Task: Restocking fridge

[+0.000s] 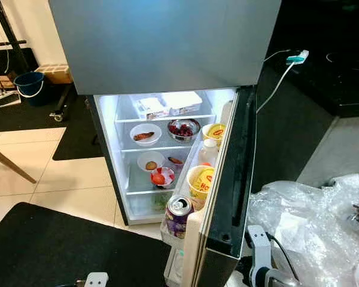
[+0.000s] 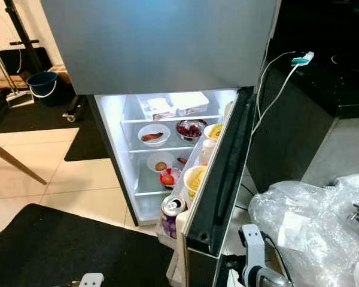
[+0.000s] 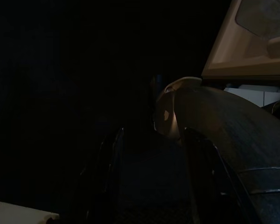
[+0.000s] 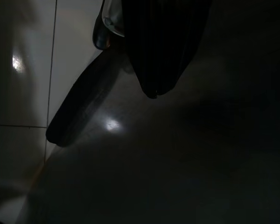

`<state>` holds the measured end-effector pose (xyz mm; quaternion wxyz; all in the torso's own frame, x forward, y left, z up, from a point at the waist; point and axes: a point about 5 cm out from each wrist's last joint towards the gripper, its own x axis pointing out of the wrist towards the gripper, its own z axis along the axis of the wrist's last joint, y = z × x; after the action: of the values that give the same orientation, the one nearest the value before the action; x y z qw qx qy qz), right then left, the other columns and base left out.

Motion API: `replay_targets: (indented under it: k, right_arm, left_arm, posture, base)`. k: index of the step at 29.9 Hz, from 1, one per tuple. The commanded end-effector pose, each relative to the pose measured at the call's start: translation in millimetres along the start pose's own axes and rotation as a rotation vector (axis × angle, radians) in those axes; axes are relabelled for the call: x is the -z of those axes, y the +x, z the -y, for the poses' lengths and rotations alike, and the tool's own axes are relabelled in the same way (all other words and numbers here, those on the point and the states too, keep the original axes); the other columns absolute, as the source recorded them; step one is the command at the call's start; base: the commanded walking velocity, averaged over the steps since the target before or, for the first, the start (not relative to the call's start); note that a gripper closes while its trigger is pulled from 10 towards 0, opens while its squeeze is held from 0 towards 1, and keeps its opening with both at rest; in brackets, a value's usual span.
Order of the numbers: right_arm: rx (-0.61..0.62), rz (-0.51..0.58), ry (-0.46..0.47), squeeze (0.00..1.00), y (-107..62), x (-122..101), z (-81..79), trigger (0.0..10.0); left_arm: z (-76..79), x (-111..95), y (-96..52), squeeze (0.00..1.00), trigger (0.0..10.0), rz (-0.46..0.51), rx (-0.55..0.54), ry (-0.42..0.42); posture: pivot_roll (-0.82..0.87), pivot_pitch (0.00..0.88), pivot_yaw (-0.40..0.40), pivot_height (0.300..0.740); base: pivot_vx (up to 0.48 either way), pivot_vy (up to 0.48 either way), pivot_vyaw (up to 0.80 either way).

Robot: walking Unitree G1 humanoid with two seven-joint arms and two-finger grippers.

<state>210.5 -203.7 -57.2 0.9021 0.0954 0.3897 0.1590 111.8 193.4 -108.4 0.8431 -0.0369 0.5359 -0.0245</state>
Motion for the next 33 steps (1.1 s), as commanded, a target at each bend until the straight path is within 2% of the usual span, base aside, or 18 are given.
replay_targets:
  k: [1, 6, 8, 12, 14, 17, 19, 22, 26, 27, 29, 31, 33]
  right_arm:
    - [-0.001, 0.013, -0.015, 0.0, 1.0, -5.4, 0.3, 10.0]
    - [-0.08, 0.043, -0.06, 0.0, 6.2, -17.6, -8.5, 10.0]
    - [-0.201, 0.072, -0.11, 0.0, 11.9, -29.3, -22.3, 10.0]
    - [-0.328, 0.119, -0.159, 0.0, 18.2, -46.3, -39.6, 10.0]
    - [-0.418, 0.162, -0.198, 0.0, 22.1, -62.2, -53.0, 10.0]
    - [-0.509, 0.213, -0.258, 0.0, 25.5, -82.4, -69.0, 10.0]
    - [-0.527, 0.227, -0.277, 0.0, 26.2, -88.1, -73.1, 10.0]
    - [-0.591, 0.306, -0.341, 0.0, 28.7, -115.6, -92.3, 10.0]
    - [-0.543, 0.493, -0.362, 0.0, 30.5, -165.7, -117.9, 10.0]
    - [-0.543, 0.493, -0.362, 0.0, 30.5, -165.7, -117.9, 10.0]
    - [-0.51, 0.542, -0.351, 0.0, 30.3, -179.8, -123.9, 10.0]
    - [-0.494, 0.531, -0.36, 0.0, 31.2, -177.5, -122.3, 10.0]
    - [-0.439, 0.484, -0.389, 0.0, 33.5, -166.5, -113.9, 10.0]
  left_arm:
    - [6.2, 16.2, -1.2, 0.0, 10.0, -0.067, 0.022, 0.006]
    - [6.9, 16.0, -1.0, 0.0, 10.0, -0.065, 0.024, 0.006]
    - [7.0, 16.0, -1.0, 0.0, 10.0, -0.066, 0.025, 0.006]
    - [6.9, 16.4, -1.1, 0.0, 10.0, -0.067, 0.025, 0.008]
    - [7.1, 16.7, -1.1, 0.0, 10.0, -0.068, 0.024, 0.007]
    - [7.3, 17.3, -1.2, 0.0, 10.0, -0.068, 0.025, 0.005]
    - [7.5, 17.4, -1.2, 0.0, 10.0, -0.069, 0.025, 0.004]
    - [7.7, 18.0, -1.3, 0.0, 10.0, -0.069, 0.025, 0.003]
    - [8.4, 18.2, -1.2, 0.0, 10.0, -0.069, 0.026, 0.001]
    - [8.4, 18.2, -1.2, 0.0, 10.0, -0.069, 0.026, 0.001]
    - [9.2, 18.1, -1.0, 0.0, 10.0, -0.067, 0.026, -0.004]
    - [9.3, 18.2, -1.0, 0.0, 10.0, -0.067, 0.026, -0.005]
    - [9.8, 18.9, -1.1, 0.0, 10.0, -0.069, 0.026, -0.005]
  posture:
    - [-0.03, 0.0, -0.012, 0.739]
    - [-0.03, 0.0, -0.012, 0.739]
    - [-0.03, 0.0, -0.012, 0.739]
    - [-0.04, 0.0, -0.011, 0.739]
    - [-0.03, 0.0, -0.013, 0.739]
    - [-0.03, 0.0, -0.014, 0.739]
    - [-0.03, 0.0, -0.014, 0.739]
    - [-0.03, 0.0, -0.014, 0.739]
    - [-0.02, 0.0, -0.023, 0.739]
    - [-0.02, 0.0, -0.023, 0.739]
    - [-0.02, 0.0, -0.025, 0.739]
    - [-0.02, 0.0, -0.025, 0.739]
    - [-0.02, 0.0, -0.027, 0.739]
  base:
    - [0.0, 0.0, 0.0]
    - [0.0, 0.0, 0.0]
    - [0.0, 0.0, 0.0]
    - [0.0, 0.0, 0.0]
    - [0.0, 0.0, 0.0]
    - [0.0, 0.0, 0.0]
    - [0.0, 0.0, 0.0]
    - [0.0, 0.0, 0.0]
    - [0.0, 0.0, 0.0]
    - [0.0, 0.0, 0.0]
    - [0.0, 0.0, 0.0]
    - [0.0, 0.0, 0.0]
    - [0.0, 0.0, 0.0]
